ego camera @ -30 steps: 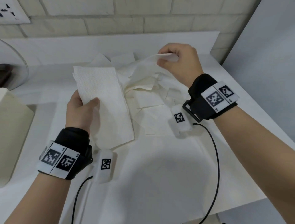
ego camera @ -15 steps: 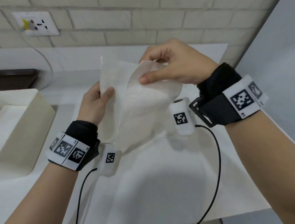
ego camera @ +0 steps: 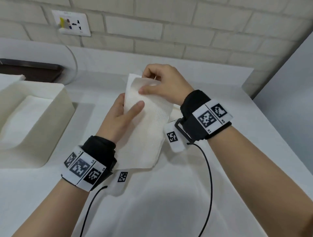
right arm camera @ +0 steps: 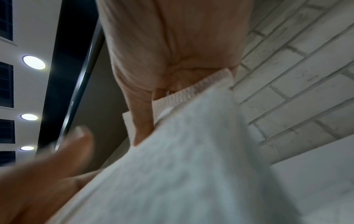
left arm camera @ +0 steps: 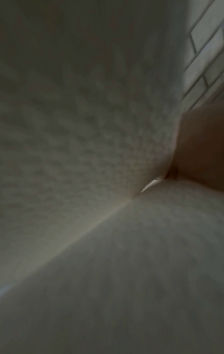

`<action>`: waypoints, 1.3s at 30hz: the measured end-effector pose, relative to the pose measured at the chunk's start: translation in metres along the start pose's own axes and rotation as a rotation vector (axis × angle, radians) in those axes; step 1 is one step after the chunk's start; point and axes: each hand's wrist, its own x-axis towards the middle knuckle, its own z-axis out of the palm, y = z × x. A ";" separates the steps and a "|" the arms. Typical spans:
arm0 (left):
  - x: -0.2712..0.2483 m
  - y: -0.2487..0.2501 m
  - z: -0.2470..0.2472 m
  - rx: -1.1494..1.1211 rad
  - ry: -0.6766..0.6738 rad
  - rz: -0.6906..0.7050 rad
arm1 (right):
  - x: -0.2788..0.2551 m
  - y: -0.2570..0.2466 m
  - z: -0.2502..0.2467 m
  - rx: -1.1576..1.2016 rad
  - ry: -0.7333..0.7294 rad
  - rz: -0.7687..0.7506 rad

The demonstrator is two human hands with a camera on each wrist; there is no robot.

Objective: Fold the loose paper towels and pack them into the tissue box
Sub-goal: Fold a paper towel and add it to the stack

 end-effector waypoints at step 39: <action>0.008 -0.009 -0.089 0.131 0.330 0.241 | 0.001 -0.040 0.143 0.699 0.314 0.035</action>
